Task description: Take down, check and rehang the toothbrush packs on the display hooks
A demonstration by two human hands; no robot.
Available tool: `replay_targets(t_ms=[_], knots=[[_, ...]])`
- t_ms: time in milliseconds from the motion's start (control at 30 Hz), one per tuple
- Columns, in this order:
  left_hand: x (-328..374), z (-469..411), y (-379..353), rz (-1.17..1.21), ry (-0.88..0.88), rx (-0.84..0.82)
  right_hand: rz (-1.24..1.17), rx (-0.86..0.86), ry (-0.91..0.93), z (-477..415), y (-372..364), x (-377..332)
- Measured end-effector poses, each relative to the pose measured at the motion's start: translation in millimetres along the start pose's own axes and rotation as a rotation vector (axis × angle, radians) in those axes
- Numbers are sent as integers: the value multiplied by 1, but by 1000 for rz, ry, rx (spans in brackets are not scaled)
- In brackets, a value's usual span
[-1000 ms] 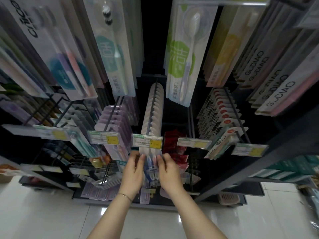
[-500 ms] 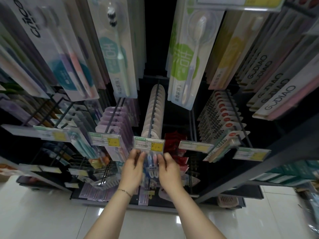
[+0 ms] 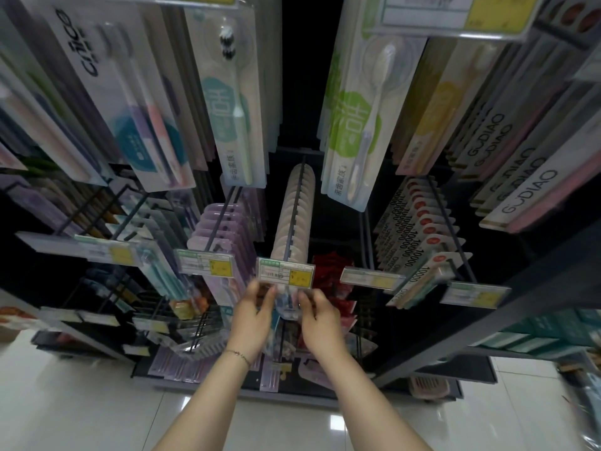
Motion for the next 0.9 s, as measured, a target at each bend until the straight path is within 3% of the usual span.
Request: replay_targets(t_ms=[467,900], knots=[[15,7,3,7,-57,58,68,108,32,9,-1,0],[8,-3,3,29,-38,24,9,29,-3,-1,-1,2]])
Point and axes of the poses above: each hand's wrist, its own z-axis away from the middle knuckle, its own y-axis out of the back of the hand, x = y × z, the point moved 5 cm from there along -z, towards the middle knuckle, and after that the axes turned 10 degrees about z, right-handed, at the moved point
